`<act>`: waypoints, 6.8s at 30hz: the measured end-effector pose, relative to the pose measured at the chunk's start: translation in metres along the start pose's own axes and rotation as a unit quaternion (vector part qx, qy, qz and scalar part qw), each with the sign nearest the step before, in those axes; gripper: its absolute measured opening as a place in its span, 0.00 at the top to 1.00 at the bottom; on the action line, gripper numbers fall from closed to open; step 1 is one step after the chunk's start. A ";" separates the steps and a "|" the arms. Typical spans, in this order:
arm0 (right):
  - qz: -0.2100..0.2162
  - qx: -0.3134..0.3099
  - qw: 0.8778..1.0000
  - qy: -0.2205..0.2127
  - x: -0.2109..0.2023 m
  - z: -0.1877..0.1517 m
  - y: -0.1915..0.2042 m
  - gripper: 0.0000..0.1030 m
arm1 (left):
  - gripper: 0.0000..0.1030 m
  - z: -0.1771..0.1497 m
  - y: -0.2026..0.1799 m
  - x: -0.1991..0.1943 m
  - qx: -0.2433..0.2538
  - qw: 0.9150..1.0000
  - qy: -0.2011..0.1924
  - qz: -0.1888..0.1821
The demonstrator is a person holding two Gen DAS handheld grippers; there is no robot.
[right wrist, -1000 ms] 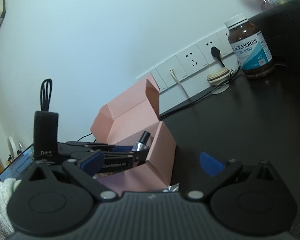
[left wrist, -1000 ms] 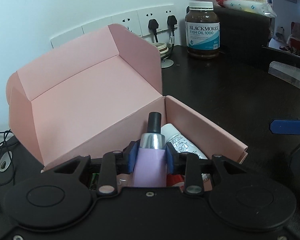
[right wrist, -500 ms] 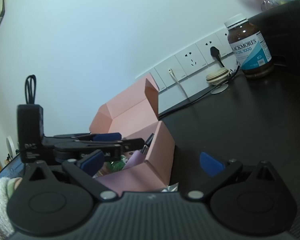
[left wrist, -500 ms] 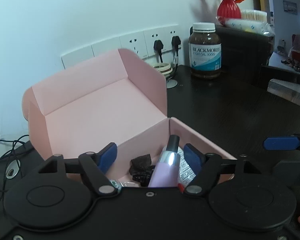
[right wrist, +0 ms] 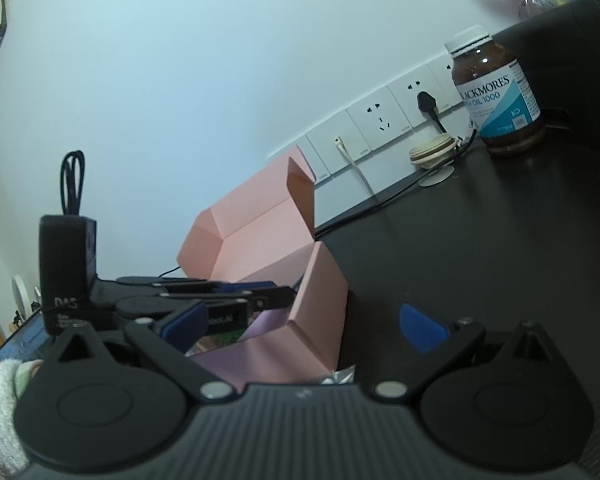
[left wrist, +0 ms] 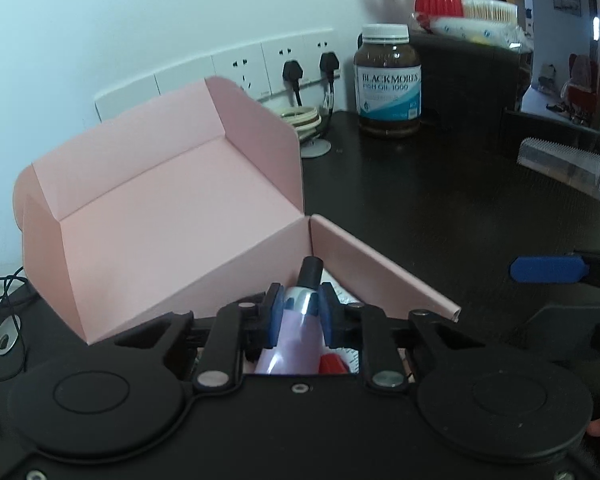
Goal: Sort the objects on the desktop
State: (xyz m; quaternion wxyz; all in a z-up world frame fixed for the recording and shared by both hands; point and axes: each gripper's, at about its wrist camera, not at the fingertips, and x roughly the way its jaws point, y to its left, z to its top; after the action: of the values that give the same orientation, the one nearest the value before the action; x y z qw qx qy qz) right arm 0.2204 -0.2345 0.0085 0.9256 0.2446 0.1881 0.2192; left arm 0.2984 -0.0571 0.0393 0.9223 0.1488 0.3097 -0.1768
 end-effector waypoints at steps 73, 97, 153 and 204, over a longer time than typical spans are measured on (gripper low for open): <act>-0.095 -0.071 0.993 0.022 0.012 0.003 0.021 0.01 | 0.00 -0.128 0.067 -0.127 -0.133 0.972 -0.192 0.023; -0.079 -0.101 0.991 0.022 0.010 -0.002 0.031 0.01 | 0.00 -0.127 0.072 -0.125 -0.150 0.971 -0.186 0.028; -0.085 -0.176 0.980 0.045 0.018 -0.009 0.052 0.01 | 0.00 -0.127 0.070 -0.127 -0.145 0.970 -0.193 0.028; -0.019 -0.323 0.936 0.139 0.008 -0.063 0.103 0.15 | 0.00 -0.127 0.077 -0.123 -0.171 0.968 -0.181 0.024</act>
State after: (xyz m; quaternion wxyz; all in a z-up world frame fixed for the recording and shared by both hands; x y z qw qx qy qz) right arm 0.1662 -0.1262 0.0102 0.9233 -0.1042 0.2386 0.2824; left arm 0.1729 0.0889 0.0322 0.9788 -0.0379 0.1594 -0.1227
